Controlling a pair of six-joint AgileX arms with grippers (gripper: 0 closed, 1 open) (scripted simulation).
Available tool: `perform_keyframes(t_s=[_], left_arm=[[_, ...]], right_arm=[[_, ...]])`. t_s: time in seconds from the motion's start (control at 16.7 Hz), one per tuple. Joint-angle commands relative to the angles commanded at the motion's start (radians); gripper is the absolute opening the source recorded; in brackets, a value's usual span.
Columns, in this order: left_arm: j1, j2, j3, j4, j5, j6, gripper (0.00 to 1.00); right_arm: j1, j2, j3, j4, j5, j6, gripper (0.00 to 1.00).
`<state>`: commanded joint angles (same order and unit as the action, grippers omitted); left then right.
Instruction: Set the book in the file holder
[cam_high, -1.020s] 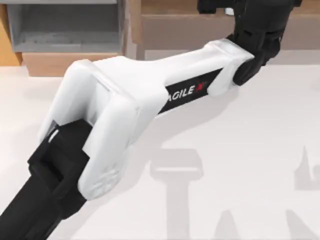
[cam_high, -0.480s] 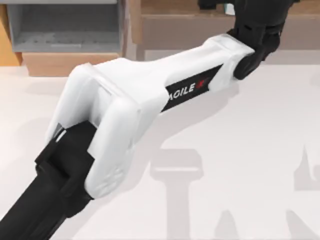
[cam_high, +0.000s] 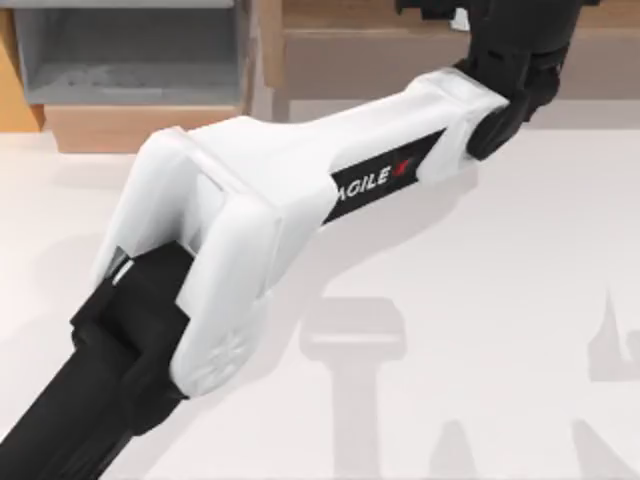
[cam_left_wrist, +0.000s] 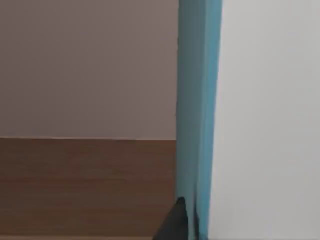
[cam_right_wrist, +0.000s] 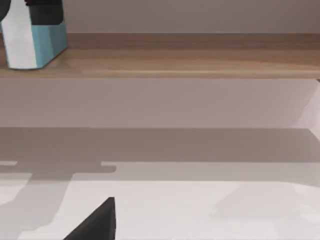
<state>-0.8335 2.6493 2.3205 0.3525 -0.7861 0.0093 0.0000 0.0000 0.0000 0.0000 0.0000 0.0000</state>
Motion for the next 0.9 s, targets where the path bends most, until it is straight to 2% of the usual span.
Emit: perform_keyframes(t_s=[0.3,0.9], left_arm=[[0.0,0.0,0.0,0.0,0.0,0.0,0.02],[-0.005,-0.001,0.003,-0.003,0.0,0.001,0.0]], right_arm=[[0.0,0.0,0.0,0.0,0.0,0.0,1.0],[0.0,0.0,0.0,0.0,0.0,0.0,1.0]])
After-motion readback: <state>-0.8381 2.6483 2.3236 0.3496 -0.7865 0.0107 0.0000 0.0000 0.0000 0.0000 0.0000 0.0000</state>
